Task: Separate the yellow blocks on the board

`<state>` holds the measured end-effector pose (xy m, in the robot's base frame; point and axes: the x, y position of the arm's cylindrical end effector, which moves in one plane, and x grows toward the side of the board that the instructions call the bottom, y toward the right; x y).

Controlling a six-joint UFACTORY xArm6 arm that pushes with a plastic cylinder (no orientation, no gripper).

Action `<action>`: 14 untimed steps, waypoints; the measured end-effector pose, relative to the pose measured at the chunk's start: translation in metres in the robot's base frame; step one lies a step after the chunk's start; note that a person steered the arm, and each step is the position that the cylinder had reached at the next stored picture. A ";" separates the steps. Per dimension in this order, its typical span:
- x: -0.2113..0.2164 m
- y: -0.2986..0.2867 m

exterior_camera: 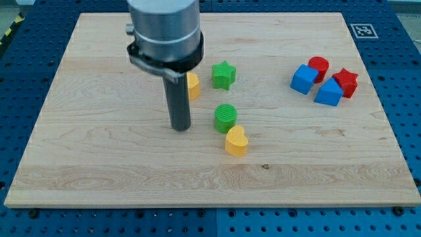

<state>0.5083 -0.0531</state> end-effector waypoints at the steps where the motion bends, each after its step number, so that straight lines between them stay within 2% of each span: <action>1: 0.038 0.028; 2: 0.066 0.066; 3: 0.067 0.091; 7: 0.052 0.068; 10: 0.036 0.133; 11: 0.029 0.134; 13: 0.053 0.126; 14: 0.028 0.098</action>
<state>0.5367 0.0451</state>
